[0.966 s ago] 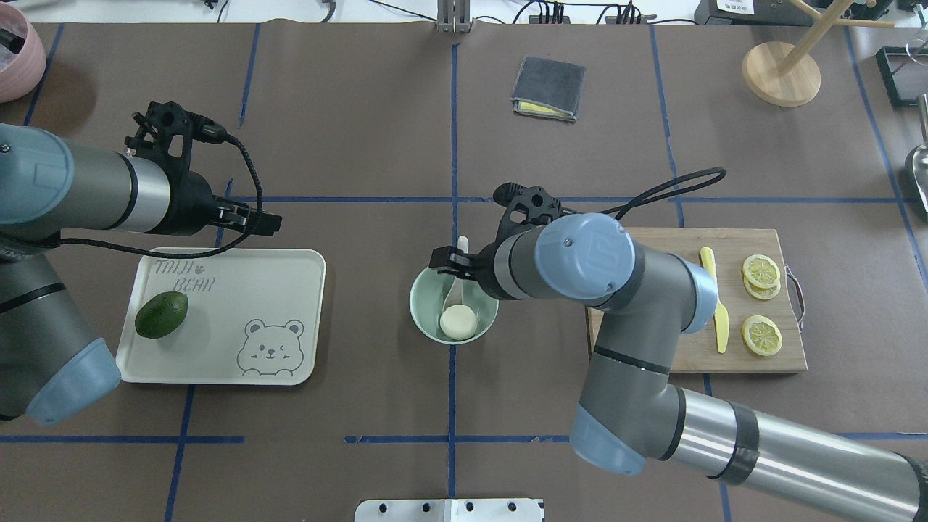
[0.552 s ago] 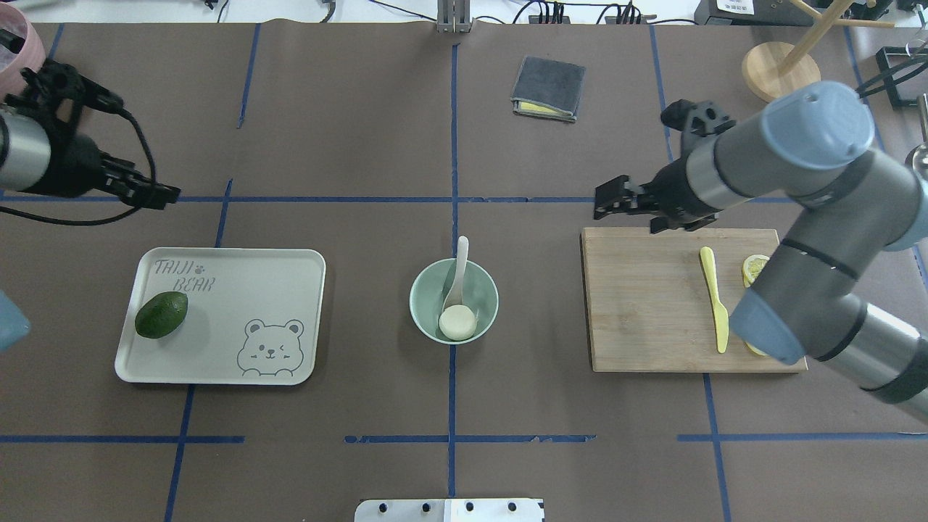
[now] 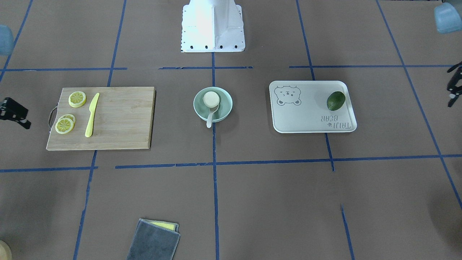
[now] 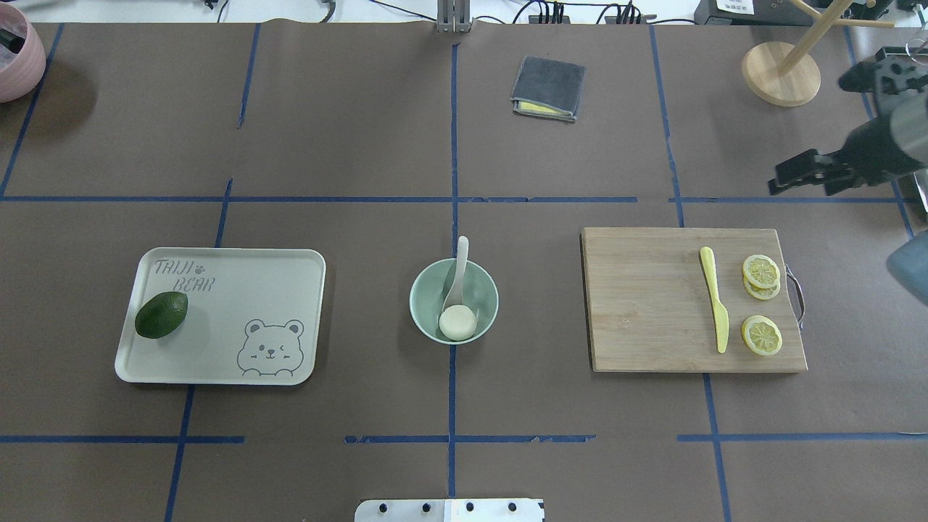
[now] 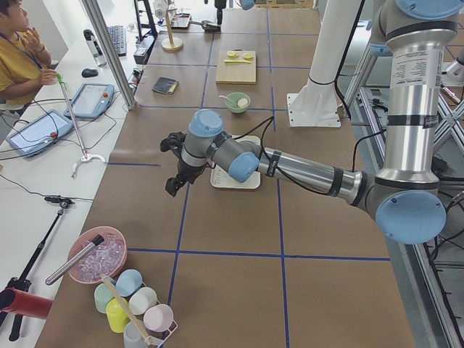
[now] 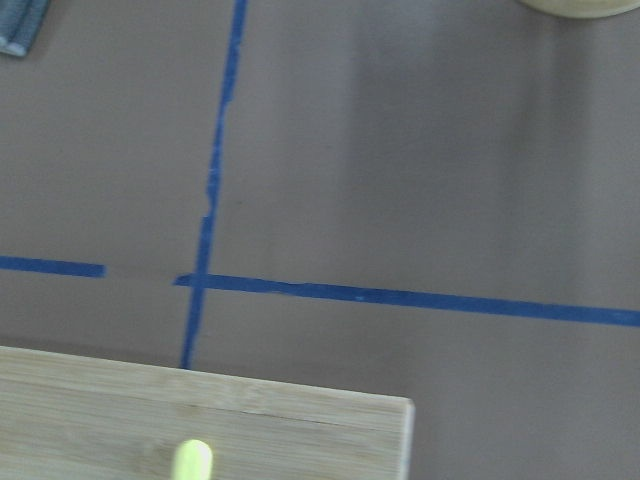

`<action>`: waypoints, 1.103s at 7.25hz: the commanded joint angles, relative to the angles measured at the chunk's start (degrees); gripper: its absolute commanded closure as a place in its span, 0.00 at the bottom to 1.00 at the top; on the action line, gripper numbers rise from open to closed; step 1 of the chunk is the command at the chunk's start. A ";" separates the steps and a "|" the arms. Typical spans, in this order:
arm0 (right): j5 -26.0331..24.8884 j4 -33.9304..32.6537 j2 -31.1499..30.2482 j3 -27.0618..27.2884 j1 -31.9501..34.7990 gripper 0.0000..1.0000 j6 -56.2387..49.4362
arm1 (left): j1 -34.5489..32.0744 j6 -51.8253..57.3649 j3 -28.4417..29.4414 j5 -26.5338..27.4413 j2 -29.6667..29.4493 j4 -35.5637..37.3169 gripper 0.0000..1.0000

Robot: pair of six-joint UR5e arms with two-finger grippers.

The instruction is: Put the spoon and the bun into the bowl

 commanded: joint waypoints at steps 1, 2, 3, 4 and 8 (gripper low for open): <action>3.11 -9.16 -1.40 -2.66 10.57 0.00 -19.53 | -8.78 7.98 1.22 -2.01 -0.36 16.30 0.00; 3.29 -11.80 -2.46 -3.63 13.91 0.00 -25.85 | -9.24 8.07 1.04 -4.81 -0.28 25.62 0.00; 4.08 -14.88 -3.42 -3.72 16.29 0.00 -31.92 | -9.34 7.99 1.13 -5.10 0.42 28.75 0.00; 4.69 -18.47 -3.43 -3.81 17.36 0.00 -35.55 | -9.25 7.98 1.47 -5.53 2.60 27.31 0.00; 4.87 -18.78 -3.87 -4.51 18.60 0.00 -37.08 | -7.84 7.90 2.53 -4.66 -1.68 23.25 0.00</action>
